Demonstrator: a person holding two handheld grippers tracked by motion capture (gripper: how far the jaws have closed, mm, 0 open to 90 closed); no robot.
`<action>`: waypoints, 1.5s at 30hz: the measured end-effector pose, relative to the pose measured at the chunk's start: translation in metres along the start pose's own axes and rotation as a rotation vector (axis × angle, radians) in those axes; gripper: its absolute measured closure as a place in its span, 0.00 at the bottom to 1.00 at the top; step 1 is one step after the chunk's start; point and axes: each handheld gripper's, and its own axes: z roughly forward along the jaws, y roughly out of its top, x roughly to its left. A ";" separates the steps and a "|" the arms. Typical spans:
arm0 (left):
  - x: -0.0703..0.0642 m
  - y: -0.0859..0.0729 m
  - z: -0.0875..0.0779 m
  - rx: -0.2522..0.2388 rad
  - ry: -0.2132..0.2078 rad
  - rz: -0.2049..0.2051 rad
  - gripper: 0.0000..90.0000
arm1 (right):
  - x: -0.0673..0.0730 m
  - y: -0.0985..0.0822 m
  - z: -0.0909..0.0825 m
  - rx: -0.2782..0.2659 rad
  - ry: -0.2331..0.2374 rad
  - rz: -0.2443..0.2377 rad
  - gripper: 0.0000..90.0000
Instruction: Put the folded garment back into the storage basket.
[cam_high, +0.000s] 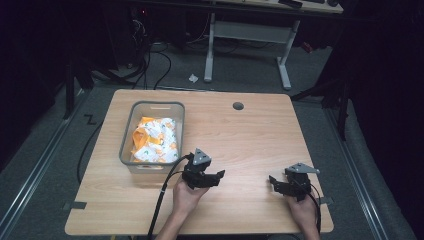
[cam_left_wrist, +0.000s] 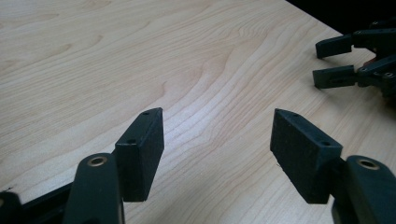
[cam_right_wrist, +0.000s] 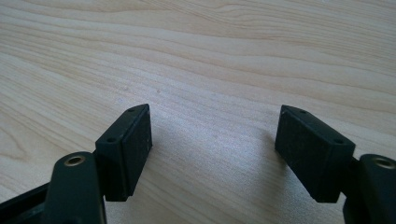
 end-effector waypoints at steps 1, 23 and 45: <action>0.000 -0.001 0.001 0.001 -0.001 -0.004 0.39 | 0.000 0.000 0.000 0.000 0.000 0.000 0.31; -0.001 -0.026 0.012 0.056 0.078 0.016 0.39 | 0.000 0.000 0.000 0.000 0.000 0.000 0.31; 0.000 -0.039 0.021 0.092 0.193 0.084 0.34 | 0.000 0.000 0.000 -0.001 -0.001 0.002 0.31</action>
